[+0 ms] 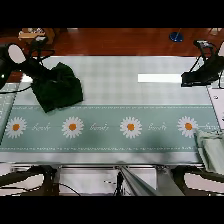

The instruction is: Fold the shirts.

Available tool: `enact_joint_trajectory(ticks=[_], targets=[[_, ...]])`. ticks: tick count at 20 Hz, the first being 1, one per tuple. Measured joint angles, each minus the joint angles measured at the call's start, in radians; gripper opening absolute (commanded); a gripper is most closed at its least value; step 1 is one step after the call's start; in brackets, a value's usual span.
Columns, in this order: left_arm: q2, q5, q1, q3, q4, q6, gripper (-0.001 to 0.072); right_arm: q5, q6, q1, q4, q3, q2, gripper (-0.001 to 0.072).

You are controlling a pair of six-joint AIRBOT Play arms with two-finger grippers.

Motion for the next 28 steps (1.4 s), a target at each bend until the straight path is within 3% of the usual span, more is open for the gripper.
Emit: enact_joint_trajectory(ticks=[10,11,12,15,20,28], targets=[[-0.238,0.101,0.093,0.0,0.083,-0.006,0.072,-0.036,-0.011,0.0,0.0,0.0,0.0,0.0534],[-0.259,0.103,0.095,0.0,0.09,-0.006,0.0516,-0.036,-0.011,0.0,0.0,0.0,0.0,0.0534],[-0.276,0.106,0.097,0.0,0.096,-0.006,0.0047,-0.037,-0.011,0.0,0.0,0.0,0.0,0.0534],[-0.303,0.086,0.099,0.018,0.108,-0.005,0.0021,-0.038,-0.011,0.0,0.0,0.0,0.0,0.0532],[-0.278,-0.068,0.092,0.22,0.114,0.002,0.002,-0.023,-0.012,0.0,0.008,0.001,0.01,0.0525],[0.017,-0.199,-0.065,0.595,0.079,-0.007,0.0021,0.028,-0.019,0.0,0.024,0.001,0.183,0.0525]])
